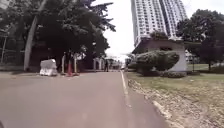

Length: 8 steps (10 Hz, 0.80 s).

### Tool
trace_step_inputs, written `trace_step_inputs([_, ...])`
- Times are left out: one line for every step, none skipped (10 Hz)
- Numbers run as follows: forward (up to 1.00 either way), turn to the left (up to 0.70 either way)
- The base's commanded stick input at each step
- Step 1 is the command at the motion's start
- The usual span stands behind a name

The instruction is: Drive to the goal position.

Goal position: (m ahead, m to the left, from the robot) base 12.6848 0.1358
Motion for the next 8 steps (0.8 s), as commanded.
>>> trace_step_inputs([0.7,0.0])
trace_step_inputs([0.7,0.0])
trace_step_inputs([0.7,0.0])
trace_step_inputs([0.7,0.0])
trace_step_inputs([0.7,0.0])
trace_step_inputs([0.7,0.0])
trace_step_inputs([0.7,0.0])
trace_step_inputs([0.7,0.0])
